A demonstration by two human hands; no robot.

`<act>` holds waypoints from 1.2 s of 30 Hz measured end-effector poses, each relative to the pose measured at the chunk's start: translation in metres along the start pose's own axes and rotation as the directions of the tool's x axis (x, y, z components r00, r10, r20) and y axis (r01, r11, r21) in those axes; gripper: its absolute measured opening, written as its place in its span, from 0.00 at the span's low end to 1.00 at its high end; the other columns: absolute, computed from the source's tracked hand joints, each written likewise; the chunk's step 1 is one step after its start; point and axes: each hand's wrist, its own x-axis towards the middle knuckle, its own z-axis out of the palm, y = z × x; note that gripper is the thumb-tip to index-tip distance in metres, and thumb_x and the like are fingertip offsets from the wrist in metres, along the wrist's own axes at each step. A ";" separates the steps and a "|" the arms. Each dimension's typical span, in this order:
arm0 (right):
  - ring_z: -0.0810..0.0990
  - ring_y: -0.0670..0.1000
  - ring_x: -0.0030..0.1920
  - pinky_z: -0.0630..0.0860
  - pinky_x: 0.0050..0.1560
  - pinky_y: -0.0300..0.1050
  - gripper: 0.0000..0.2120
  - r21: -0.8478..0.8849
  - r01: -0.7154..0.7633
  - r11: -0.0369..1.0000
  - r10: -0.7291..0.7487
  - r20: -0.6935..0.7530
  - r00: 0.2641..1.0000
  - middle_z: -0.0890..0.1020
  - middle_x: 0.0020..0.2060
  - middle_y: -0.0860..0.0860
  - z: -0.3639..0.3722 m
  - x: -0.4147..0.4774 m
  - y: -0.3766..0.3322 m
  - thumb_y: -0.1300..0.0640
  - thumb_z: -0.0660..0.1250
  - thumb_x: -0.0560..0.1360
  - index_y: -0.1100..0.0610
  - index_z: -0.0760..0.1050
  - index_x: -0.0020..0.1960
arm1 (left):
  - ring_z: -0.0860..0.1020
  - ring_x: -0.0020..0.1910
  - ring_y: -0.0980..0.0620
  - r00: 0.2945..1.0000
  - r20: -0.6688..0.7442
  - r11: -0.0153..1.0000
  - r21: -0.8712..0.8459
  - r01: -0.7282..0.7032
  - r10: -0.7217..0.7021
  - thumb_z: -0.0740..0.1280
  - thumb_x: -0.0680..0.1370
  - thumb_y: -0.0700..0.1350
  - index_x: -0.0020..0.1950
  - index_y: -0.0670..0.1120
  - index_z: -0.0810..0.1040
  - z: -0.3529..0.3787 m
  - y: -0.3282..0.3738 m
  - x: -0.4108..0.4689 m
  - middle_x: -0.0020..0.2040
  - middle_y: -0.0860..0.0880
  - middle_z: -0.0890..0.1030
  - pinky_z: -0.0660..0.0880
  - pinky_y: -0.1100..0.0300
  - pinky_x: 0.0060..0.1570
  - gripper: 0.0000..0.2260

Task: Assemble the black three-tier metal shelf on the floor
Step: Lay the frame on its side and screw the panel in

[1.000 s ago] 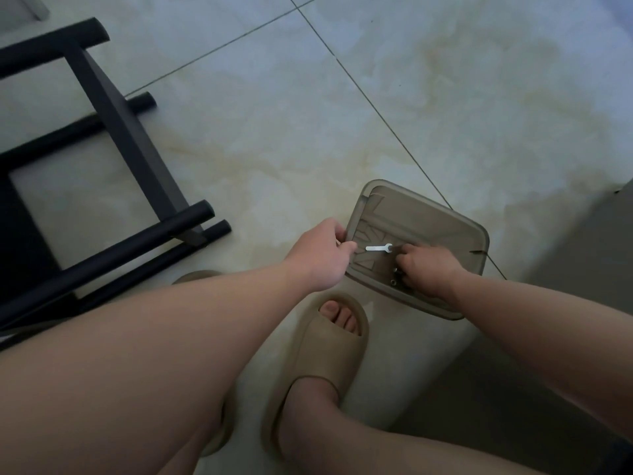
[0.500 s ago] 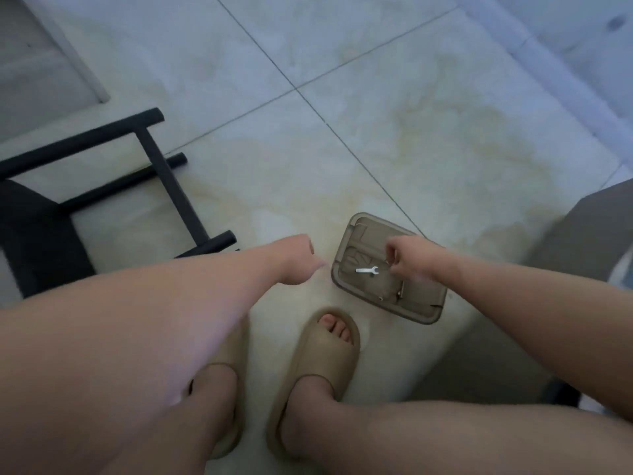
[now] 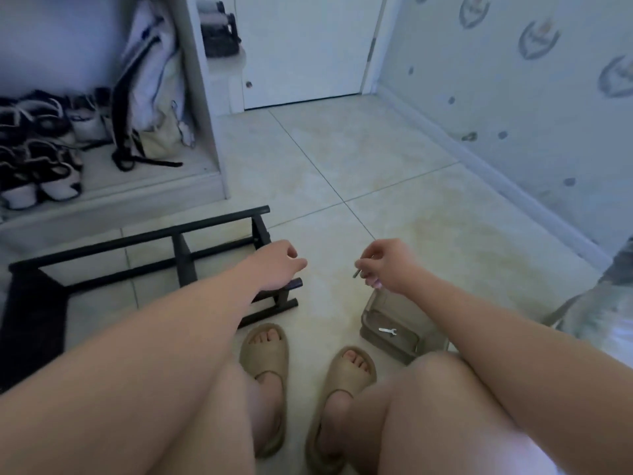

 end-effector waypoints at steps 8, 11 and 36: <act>0.79 0.48 0.29 0.79 0.35 0.45 0.08 -0.004 0.059 0.998 -0.059 -0.039 0.997 0.82 0.27 0.45 0.034 -0.016 -0.044 0.65 0.66 0.74 0.55 0.78 0.40 | 0.78 0.42 0.47 0.998 -0.015 0.998 -0.028 0.059 -0.059 0.63 0.82 0.52 0.51 0.44 0.78 -0.028 -0.036 -0.031 0.50 0.43 0.84 0.76 0.51 0.53 0.12; 0.81 0.51 0.32 0.83 0.44 0.51 0.06 0.046 0.043 0.998 -0.045 0.037 0.998 0.84 0.30 0.48 0.043 -0.009 -0.045 0.66 0.66 0.74 0.59 0.80 0.42 | 0.78 0.42 0.48 0.999 0.008 0.999 -0.011 0.054 -0.053 0.63 0.82 0.53 0.51 0.46 0.77 -0.034 -0.037 -0.022 0.51 0.42 0.84 0.76 0.52 0.52 0.11; 0.83 0.53 0.33 0.84 0.43 0.45 0.04 0.394 -0.122 0.911 -0.015 0.326 0.945 0.85 0.34 0.55 0.176 0.146 0.068 0.71 0.68 0.78 0.64 0.77 0.46 | 0.85 0.44 0.41 0.963 0.150 0.923 -0.286 0.258 -0.223 0.58 0.81 0.63 0.53 0.41 0.78 0.083 -0.147 0.178 0.50 0.40 0.85 0.80 0.50 0.48 0.24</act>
